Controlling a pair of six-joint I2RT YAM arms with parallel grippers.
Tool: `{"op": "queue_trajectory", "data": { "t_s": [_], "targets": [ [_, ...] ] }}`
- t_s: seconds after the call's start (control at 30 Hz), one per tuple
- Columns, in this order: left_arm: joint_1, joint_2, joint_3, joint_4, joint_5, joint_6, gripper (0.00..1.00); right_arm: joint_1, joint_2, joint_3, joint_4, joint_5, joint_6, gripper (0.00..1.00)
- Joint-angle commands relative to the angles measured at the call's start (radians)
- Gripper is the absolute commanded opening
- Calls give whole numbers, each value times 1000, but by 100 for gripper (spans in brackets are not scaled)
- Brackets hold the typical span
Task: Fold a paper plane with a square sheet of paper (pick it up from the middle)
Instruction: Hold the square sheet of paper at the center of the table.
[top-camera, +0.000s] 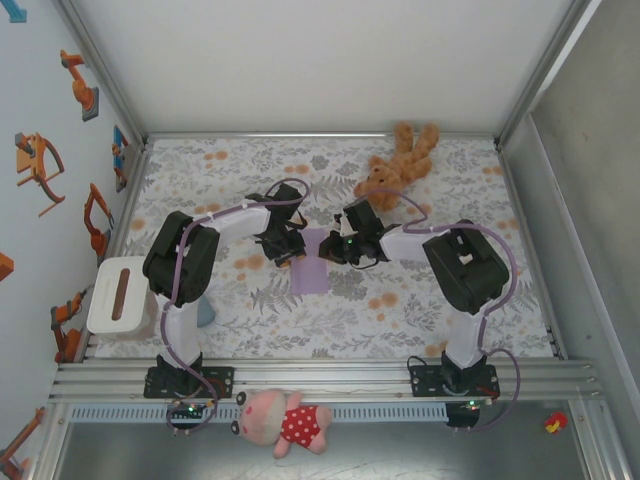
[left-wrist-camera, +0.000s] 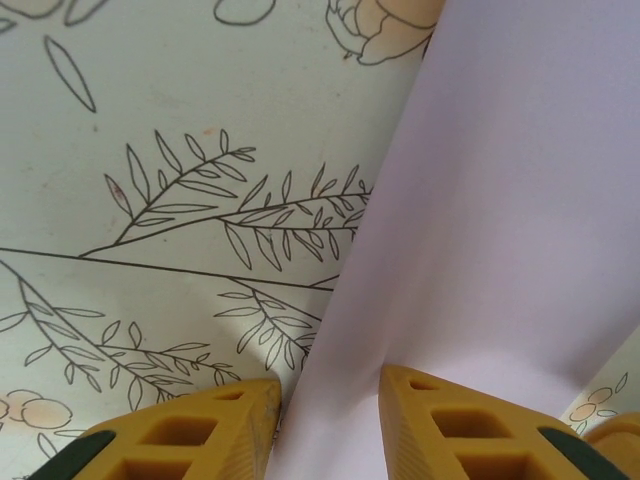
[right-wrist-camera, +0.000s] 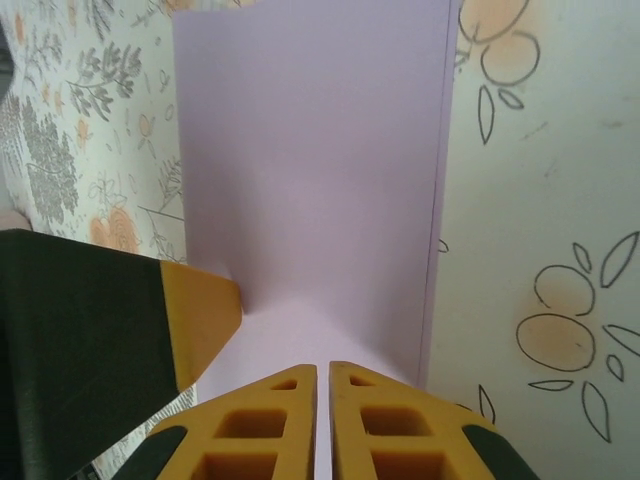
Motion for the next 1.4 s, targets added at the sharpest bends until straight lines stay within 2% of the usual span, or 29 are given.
{"op": "queue_trajectory", "data": {
  "t_s": [0.0, 0.4, 0.97, 1.37],
  "targets": [
    [-31, 204, -95, 80, -10, 21, 34, 7, -54, -8, -9, 43, -13, 11],
    [-30, 205, -96, 86, -8, 24, 34, 6, -68, -20, 2, 53, -6, 11],
    [-31, 228, -92, 83, -4, 12, 36, 8, 16, 19, 5, -47, -2, 11],
    [-29, 223, -86, 82, -6, 27, 34, 13, 26, 27, -6, -43, -2, 9]
  ]
}}
